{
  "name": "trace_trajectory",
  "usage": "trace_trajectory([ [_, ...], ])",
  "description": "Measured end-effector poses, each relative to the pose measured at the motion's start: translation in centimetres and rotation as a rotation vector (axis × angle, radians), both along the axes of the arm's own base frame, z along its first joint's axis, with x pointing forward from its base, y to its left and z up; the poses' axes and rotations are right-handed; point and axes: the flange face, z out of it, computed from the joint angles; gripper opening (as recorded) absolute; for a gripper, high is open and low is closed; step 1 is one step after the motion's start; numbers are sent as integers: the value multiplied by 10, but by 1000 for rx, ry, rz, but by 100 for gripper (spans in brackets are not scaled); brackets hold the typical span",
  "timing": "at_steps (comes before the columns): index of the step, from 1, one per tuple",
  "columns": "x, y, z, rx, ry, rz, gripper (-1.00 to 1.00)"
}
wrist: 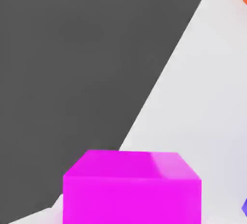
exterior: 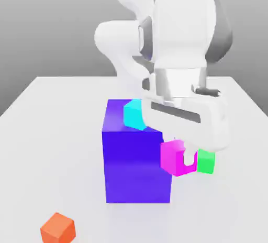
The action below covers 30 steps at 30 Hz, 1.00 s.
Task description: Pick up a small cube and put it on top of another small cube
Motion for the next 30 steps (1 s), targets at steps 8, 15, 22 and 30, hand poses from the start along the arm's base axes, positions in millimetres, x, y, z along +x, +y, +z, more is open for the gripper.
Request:
trace_trajectory([
  [8, -126, 80, -47, -48, 95, 53, -100],
  [15, -173, 68, -78, -41, 231, -8, -100],
  [22, -167, 66, -100, -63, 223, -21, -100],
  [30, -171, 67, -135, -45, 230, -14, -100],
])
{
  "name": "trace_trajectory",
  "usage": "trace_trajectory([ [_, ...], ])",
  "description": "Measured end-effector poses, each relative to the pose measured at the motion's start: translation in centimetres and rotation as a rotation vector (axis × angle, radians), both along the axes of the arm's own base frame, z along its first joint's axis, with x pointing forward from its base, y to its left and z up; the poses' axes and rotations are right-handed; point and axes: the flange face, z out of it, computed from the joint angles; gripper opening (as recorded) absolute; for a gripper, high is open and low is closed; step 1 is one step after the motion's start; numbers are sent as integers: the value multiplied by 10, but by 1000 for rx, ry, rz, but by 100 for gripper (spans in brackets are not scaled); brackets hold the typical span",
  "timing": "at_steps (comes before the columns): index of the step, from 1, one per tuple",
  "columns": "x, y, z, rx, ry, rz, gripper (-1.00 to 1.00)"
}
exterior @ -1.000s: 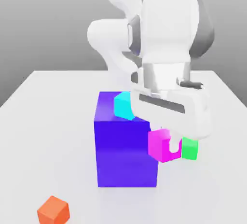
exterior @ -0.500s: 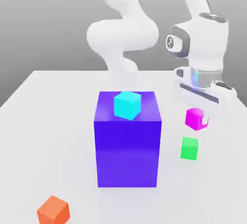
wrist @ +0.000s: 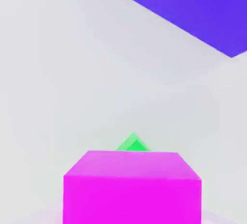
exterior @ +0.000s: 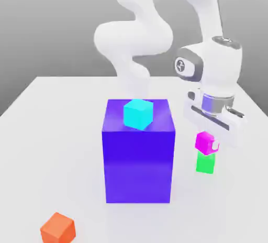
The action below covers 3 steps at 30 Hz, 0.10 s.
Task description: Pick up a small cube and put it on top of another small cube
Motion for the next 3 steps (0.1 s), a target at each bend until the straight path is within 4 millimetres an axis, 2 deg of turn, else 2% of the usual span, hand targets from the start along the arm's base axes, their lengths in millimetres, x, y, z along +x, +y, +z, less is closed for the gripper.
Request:
trace_trajectory([
  [1, -2, 0, -5, 6, 4, 1, -100],
  [2, -2, -1, -8, 10, 7, -1, 100],
  [3, -1, -2, -8, 10, 7, -6, 100],
])
